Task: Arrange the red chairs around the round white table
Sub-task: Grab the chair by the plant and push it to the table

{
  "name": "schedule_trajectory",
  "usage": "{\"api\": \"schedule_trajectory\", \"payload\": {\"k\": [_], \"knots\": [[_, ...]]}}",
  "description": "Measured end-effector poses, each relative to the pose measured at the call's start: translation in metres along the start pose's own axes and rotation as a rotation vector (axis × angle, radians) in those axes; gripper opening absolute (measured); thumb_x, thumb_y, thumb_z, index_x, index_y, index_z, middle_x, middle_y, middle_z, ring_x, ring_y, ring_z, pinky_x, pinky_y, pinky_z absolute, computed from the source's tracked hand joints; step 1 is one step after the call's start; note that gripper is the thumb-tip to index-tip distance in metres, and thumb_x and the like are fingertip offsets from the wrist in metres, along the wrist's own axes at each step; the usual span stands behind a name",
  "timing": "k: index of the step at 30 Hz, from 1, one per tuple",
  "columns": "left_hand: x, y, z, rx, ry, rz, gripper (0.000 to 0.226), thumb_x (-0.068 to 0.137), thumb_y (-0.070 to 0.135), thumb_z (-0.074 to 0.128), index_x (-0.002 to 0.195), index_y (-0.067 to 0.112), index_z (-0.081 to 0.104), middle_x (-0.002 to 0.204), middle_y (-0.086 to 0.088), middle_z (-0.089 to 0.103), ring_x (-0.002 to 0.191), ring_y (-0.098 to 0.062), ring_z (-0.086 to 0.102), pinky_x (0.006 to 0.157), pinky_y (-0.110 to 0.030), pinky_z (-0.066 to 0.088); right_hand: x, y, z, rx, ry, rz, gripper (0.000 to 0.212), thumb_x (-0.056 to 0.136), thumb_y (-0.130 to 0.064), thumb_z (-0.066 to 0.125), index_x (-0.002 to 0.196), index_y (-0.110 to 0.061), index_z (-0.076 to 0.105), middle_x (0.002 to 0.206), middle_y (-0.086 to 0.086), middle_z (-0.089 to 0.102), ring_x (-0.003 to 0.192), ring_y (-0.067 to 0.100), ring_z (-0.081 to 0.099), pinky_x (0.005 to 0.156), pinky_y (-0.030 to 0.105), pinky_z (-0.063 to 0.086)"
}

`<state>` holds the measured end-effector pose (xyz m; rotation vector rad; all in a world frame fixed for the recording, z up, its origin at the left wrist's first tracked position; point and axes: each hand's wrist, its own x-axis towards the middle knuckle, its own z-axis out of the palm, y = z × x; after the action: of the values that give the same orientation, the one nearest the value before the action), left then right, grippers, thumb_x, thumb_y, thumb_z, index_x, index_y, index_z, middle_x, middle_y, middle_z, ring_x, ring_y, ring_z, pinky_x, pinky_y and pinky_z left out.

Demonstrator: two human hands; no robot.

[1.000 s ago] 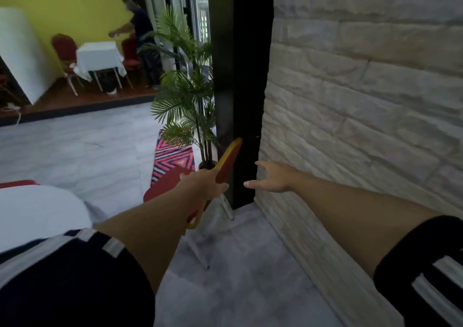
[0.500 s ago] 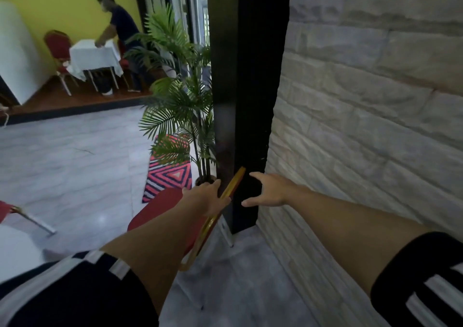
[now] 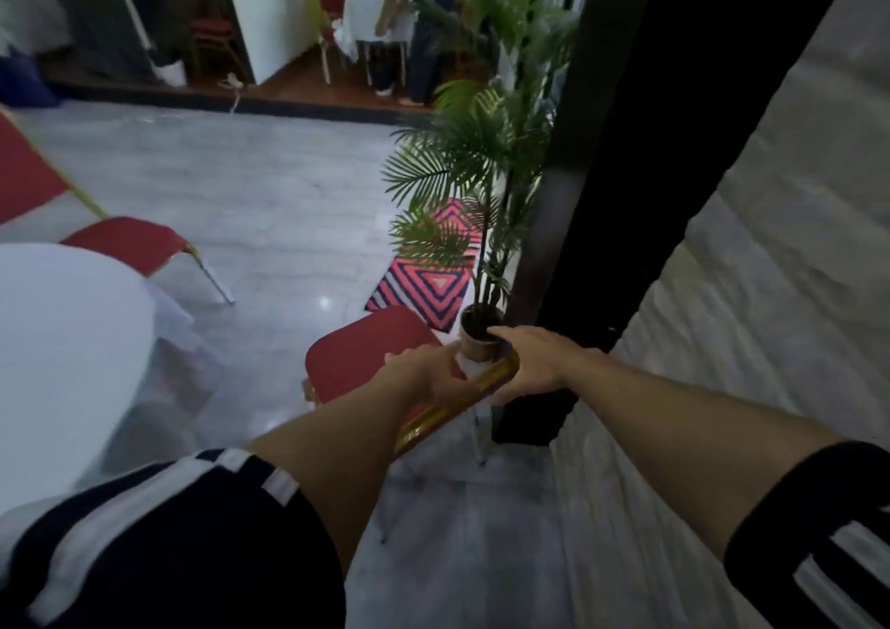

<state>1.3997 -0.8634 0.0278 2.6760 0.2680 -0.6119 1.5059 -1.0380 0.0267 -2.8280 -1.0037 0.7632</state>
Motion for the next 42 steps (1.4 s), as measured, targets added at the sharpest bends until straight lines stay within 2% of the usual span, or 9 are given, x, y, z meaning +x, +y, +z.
{"api": "schedule_trajectory", "payload": {"k": [6, 10, 12, 16, 24, 30, 34, 38, 42], "knots": [[0.045, -0.011, 0.063, -0.163, -0.079, -0.211, 0.102, 0.082, 0.072, 0.066, 0.164, 0.031, 0.022, 0.158, -0.011, 0.047, 0.139, -0.037, 0.049, 0.113, -0.058, 0.04, 0.064, 0.036, 0.033, -0.23, -0.178, -0.221, 0.128, 0.066, -0.067, 0.089, 0.168, -0.032, 0.02, 0.17, 0.005, 0.034, 0.157, 0.029, 0.029, 0.126, 0.056, 0.022], [0.048, -0.016, 0.084, -0.258, -0.024, -0.209, 0.042, 0.089, 0.042, 0.066, 0.127, 0.027, 0.062, 0.117, -0.005, 0.07, 0.104, -0.031, 0.066, 0.094, -0.048, 0.055, 0.076, 0.038, 0.032, -0.244, -0.136, -0.29, 0.098, 0.076, -0.053, 0.087, 0.16, -0.034, 0.039, 0.155, 0.001, 0.052, 0.145, 0.03, 0.045, 0.118, 0.058, 0.03], [0.053, -0.019, 0.09, -0.292, 0.026, -0.224, 0.025, 0.088, 0.033, 0.061, 0.111, 0.027, 0.067, 0.102, -0.003, 0.071, 0.095, -0.03, 0.068, 0.086, -0.046, 0.057, 0.085, 0.037, 0.029, -0.271, -0.142, -0.356, 0.074, 0.081, -0.046, 0.084, 0.148, -0.036, 0.055, 0.139, -0.003, 0.064, 0.13, 0.028, 0.057, 0.106, 0.049, 0.041], [0.052, -0.016, 0.093, -0.279, 0.027, -0.251, 0.051, 0.082, 0.034, 0.053, 0.132, 0.037, 0.064, 0.112, 0.0, 0.072, 0.098, -0.029, 0.067, 0.09, -0.044, 0.055, 0.089, 0.035, 0.025, -0.269, -0.149, -0.414, 0.043, 0.091, -0.029, 0.072, 0.132, -0.043, 0.07, 0.118, -0.007, 0.071, 0.109, 0.026, 0.066, 0.079, 0.036, 0.047], [0.05, -0.016, 0.101, -0.266, 0.088, -0.275, 0.054, 0.089, 0.021, 0.053, 0.139, 0.04, 0.063, 0.106, -0.003, 0.075, 0.095, -0.03, 0.068, 0.09, -0.043, 0.055, 0.097, 0.038, 0.029, -0.257, -0.146, -0.452, 0.038, 0.092, -0.023, 0.058, 0.112, -0.051, 0.075, 0.094, -0.008, 0.071, 0.088, 0.025, 0.065, 0.075, 0.04, 0.052], [0.036, -0.013, 0.113, -0.297, 0.122, -0.329, 0.052, 0.089, 0.018, 0.053, 0.136, 0.036, 0.064, 0.107, -0.004, 0.074, 0.099, -0.032, 0.068, 0.093, -0.045, 0.054, 0.097, 0.029, 0.028, -0.325, -0.168, -0.539, 0.04, 0.094, -0.02, 0.056, 0.116, -0.044, 0.077, 0.092, -0.005, 0.073, 0.077, 0.019, 0.058, 0.075, 0.039, 0.053], [0.03, -0.012, 0.121, -0.339, 0.169, -0.373, 0.051, 0.091, 0.017, 0.053, 0.137, 0.037, 0.062, 0.111, -0.005, 0.073, 0.101, -0.033, 0.067, 0.091, -0.043, 0.05, 0.107, 0.02, 0.028, -0.35, -0.204, -0.58, 0.029, 0.092, -0.022, 0.057, 0.105, -0.039, 0.077, 0.093, -0.006, 0.074, 0.085, 0.021, 0.067, 0.071, 0.036, 0.049], [0.023, -0.019, 0.128, -0.396, 0.215, -0.429, 0.042, 0.091, 0.017, 0.052, 0.129, 0.031, 0.065, 0.111, -0.008, 0.073, 0.103, -0.035, 0.067, 0.098, -0.045, 0.051, 0.121, 0.004, 0.027, -0.363, -0.216, -0.654, 0.04, 0.088, -0.024, 0.057, 0.113, -0.05, 0.075, 0.088, -0.009, 0.069, 0.088, 0.022, 0.068, 0.073, 0.035, 0.049], [0.018, -0.025, 0.129, -0.435, 0.253, -0.486, 0.041, 0.091, 0.015, 0.052, 0.129, 0.027, 0.064, 0.114, -0.01, 0.073, 0.106, -0.036, 0.066, 0.099, -0.045, 0.05, 0.136, -0.014, 0.027, -0.428, -0.226, -0.72, 0.027, 0.094, -0.025, 0.057, 0.109, -0.036, 0.076, 0.098, -0.004, 0.075, 0.092, 0.023, 0.07, 0.069, 0.031, 0.042]]}}
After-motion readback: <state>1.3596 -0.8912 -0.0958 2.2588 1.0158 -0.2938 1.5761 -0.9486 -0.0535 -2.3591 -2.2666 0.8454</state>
